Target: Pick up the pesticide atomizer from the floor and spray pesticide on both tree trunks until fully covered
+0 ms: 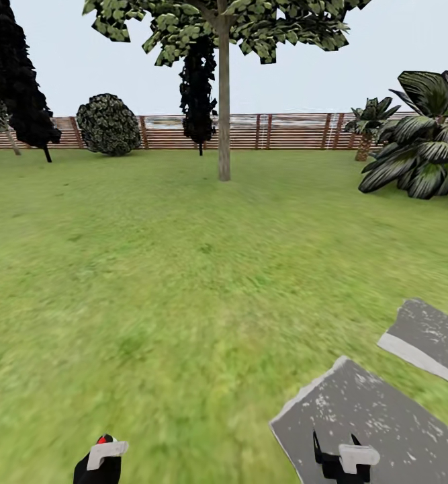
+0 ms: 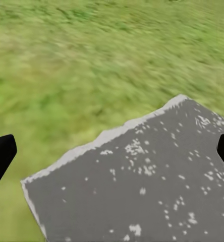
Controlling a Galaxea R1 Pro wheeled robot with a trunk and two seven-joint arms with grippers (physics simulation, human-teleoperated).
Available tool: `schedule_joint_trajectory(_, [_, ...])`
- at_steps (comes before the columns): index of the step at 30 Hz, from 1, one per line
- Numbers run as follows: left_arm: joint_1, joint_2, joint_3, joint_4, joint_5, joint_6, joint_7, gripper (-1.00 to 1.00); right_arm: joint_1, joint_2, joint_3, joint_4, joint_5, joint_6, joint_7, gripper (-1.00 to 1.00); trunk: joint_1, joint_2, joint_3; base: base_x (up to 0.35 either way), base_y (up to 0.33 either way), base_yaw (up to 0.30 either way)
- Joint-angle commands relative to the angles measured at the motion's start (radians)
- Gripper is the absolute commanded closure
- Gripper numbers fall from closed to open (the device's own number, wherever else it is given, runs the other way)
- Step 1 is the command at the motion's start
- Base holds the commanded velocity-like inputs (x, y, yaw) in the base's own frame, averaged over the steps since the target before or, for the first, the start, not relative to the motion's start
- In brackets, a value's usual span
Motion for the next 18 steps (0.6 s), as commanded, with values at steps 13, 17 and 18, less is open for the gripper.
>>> schedule_joint_trajectory(13, [-0.001, 0.000, -0.001, 0.001, 0.004, -0.002, 0.001, 1.00, -0.001, 0.000, -0.005, 0.001, 0.011, -0.001, -0.005, -1.00, 0.000, 0.000, -0.001, 0.339, 0.000, 0.000])
schedule_joint_trajectory(17, [-0.001, 0.000, -0.001, 0.001, 0.003, -0.002, 0.001, 1.00, -0.001, 0.000, -0.005, 0.001, 0.011, -0.001, -0.005, -1.00, 0.000, 0.000, -0.001, 0.339, 0.000, 0.000])
schedule_joint_trajectory(18, [-0.001, 0.000, -0.001, 0.001, 0.003, -0.002, 0.001, 1.00, -0.001, 0.000, -0.005, 0.001, 0.011, -0.001, -0.005, -1.00, 0.000, 0.000, -0.001, 0.339, 0.000, 0.000])
